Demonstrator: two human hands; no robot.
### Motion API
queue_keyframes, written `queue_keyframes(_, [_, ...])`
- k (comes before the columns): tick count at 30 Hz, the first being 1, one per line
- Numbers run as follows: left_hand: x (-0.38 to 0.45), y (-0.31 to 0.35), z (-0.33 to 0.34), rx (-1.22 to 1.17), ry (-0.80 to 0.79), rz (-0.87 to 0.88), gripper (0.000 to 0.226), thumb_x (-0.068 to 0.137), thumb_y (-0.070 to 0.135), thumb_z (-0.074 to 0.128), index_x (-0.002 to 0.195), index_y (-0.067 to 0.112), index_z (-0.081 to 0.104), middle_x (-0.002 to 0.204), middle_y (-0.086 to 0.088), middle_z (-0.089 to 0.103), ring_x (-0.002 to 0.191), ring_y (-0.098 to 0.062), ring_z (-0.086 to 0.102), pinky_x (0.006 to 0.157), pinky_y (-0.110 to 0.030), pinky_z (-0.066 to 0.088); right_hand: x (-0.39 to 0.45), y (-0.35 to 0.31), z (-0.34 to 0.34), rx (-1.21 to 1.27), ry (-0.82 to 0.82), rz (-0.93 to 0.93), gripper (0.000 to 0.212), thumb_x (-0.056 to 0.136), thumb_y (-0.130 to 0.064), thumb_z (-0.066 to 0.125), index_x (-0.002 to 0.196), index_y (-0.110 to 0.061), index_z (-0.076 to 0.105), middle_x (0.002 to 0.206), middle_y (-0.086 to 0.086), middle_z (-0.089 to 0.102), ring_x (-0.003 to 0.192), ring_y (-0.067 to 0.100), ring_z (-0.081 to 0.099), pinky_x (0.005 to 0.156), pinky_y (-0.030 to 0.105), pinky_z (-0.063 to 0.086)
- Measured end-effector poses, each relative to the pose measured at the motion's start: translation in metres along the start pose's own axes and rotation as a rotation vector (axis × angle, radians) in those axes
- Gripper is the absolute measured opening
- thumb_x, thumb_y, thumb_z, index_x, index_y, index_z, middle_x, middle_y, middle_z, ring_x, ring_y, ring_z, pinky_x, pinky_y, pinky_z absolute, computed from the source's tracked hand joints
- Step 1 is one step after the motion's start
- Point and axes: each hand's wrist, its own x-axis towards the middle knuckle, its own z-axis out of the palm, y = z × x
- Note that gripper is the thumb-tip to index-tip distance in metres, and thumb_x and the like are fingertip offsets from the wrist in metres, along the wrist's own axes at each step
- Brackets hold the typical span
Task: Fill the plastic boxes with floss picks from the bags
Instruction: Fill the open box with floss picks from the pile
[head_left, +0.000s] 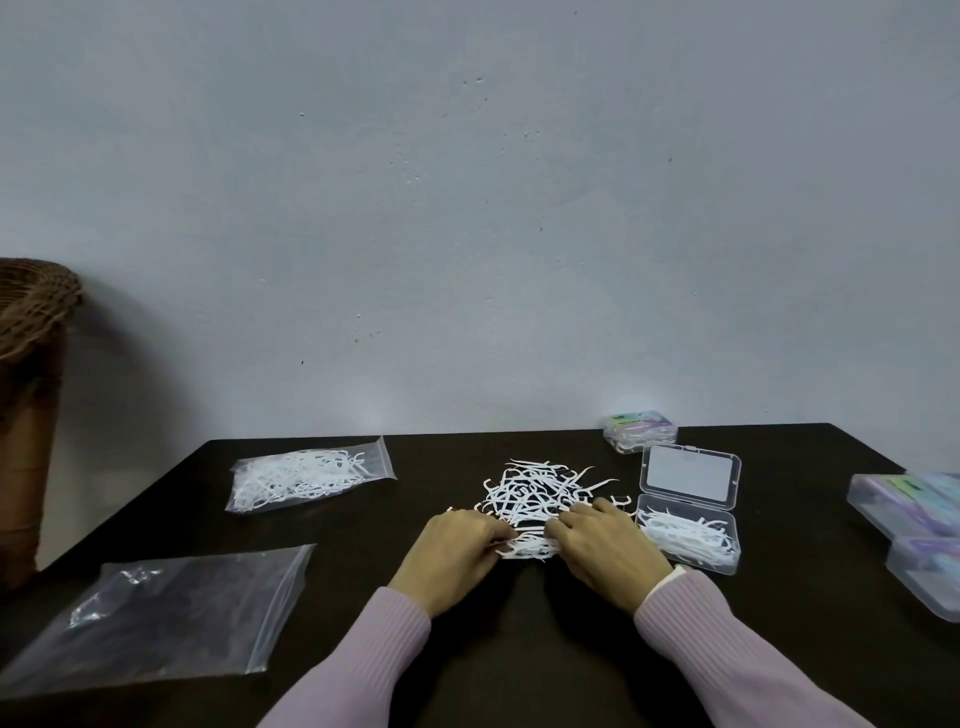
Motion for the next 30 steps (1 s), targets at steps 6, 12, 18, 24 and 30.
queue_keyframes(6, [-0.001,-0.002,0.001,0.003,0.024,0.01,0.027,0.093,0.023,0.051,0.117,0.025,0.062,0.11,0.004,0.066,0.101,-0.012,0.058,0.09,-0.025,0.043,-0.002,0.003,0.0,0.03,0.105,-0.056,0.013,0.056,-0.022,0.073,0.057,-0.025,0.062,0.054,-0.01,0.057,0.053,0.007,0.059,0.05,0.018,0.043])
queue_keyframes(12, [-0.003,-0.006,0.0,-0.113,0.195,-0.013,0.017,0.093,0.023,0.056,0.104,0.023,0.068,0.092,0.005,0.067,0.086,-0.01,0.059,0.077,-0.02,0.042,-0.003,0.01,-0.007,0.201,0.202,0.059,0.018,0.057,-0.024,0.082,0.062,-0.023,0.064,0.057,-0.01,0.058,0.052,0.009,0.06,0.043,0.016,0.041])
queue_keyframes(18, [-0.001,-0.008,-0.002,-0.299,0.303,-0.122,0.012,0.09,0.027,0.062,0.098,0.027,0.07,0.087,0.009,0.068,0.081,-0.003,0.061,0.076,-0.022,0.049,-0.011,0.023,-0.015,0.569,0.239,0.234,0.009,0.081,-0.025,0.061,0.082,-0.02,0.069,0.076,-0.011,0.065,0.066,0.006,0.063,0.055,0.017,0.047])
queue_keyframes(24, [0.005,-0.002,-0.004,-0.467,0.387,-0.16,0.014,0.089,0.023,0.064,0.099,0.021,0.072,0.092,0.011,0.071,0.087,0.001,0.064,0.08,-0.024,0.053,-0.017,0.04,-0.028,0.799,0.37,0.449,0.013,0.077,-0.008,0.072,0.089,-0.011,0.073,0.076,-0.006,0.067,0.07,0.0,0.061,0.068,0.001,0.041])
queue_keyframes(30, [0.016,0.016,-0.004,-0.665,0.418,-0.178,0.009,0.086,0.021,0.067,0.092,0.02,0.074,0.081,0.015,0.071,0.079,0.004,0.065,0.07,-0.016,0.05,-0.034,0.067,-0.039,1.07,0.425,0.752,0.022,0.078,-0.011,0.069,0.099,-0.014,0.069,0.084,-0.004,0.069,0.08,0.005,0.064,0.068,0.011,0.05])
